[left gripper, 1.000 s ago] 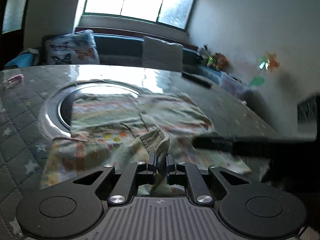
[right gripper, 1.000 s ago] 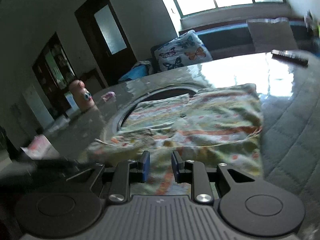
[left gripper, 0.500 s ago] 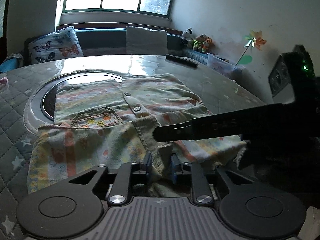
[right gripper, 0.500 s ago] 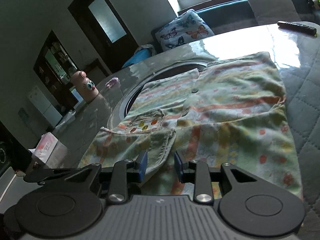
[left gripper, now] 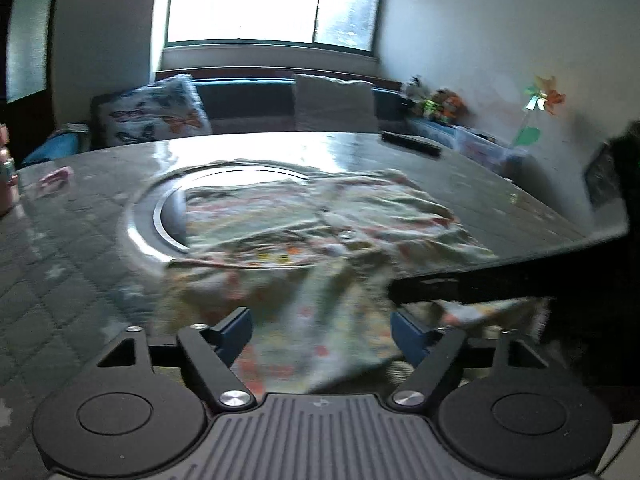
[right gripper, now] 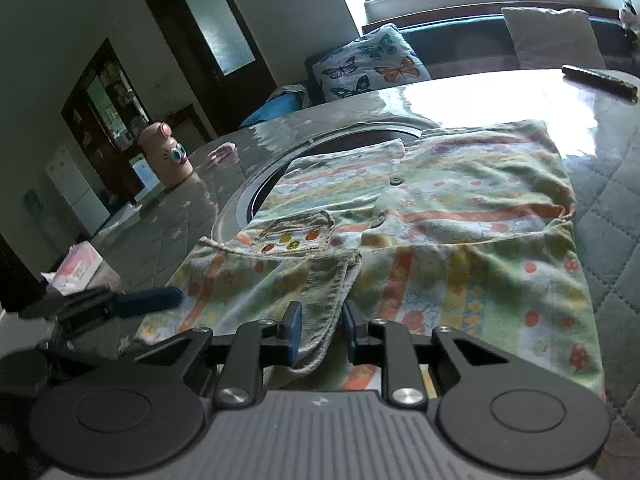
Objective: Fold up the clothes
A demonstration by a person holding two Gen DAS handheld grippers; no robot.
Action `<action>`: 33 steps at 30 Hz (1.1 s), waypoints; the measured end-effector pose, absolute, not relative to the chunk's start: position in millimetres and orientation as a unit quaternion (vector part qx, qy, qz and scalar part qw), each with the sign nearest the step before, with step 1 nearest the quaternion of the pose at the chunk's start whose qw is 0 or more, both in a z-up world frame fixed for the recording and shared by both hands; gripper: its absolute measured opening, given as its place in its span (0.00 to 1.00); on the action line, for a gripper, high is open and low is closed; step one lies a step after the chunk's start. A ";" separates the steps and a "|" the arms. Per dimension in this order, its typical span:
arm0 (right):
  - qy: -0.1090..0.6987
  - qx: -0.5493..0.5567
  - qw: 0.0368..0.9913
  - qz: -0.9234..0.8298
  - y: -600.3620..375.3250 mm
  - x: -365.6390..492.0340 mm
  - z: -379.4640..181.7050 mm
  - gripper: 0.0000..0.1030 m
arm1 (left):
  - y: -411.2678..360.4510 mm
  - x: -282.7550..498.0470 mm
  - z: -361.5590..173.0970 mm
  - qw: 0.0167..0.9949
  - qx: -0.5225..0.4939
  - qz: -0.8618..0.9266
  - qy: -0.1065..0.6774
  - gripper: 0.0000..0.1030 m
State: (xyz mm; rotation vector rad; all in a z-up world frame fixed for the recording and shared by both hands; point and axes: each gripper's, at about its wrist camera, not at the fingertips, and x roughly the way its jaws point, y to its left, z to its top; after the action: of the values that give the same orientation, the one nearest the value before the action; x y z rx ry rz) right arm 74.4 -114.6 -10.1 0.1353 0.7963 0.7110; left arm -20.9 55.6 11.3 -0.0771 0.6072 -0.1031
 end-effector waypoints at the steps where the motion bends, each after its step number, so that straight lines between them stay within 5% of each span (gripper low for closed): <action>1: 0.378 0.060 0.860 0.338 -113.4 73.6 -9.9 0.12 | 59.3 -21.8 11.2 0.953 -0.039 -0.042 0.296 0.93; 3: 0.375 0.052 0.862 0.336 -112.0 72.1 -8.1 0.05 | 66.5 -23.3 11.7 0.955 -0.041 -0.025 0.292 0.98; 20: 0.296 0.067 0.897 0.320 -151.4 60.2 60.6 0.04 | 104.5 -19.4 3.8 0.952 -0.061 0.045 0.295 1.00; 33: 0.364 0.063 0.898 0.237 -167.8 78.8 11.5 0.10 | 117.8 -0.7 -5.0 0.941 -0.053 0.089 0.323 1.00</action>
State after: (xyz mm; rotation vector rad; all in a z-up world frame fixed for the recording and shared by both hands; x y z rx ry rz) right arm 78.8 -167.8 11.5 0.1312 0.7547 0.4904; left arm -0.7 117.8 -5.0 -0.1091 0.6583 0.1825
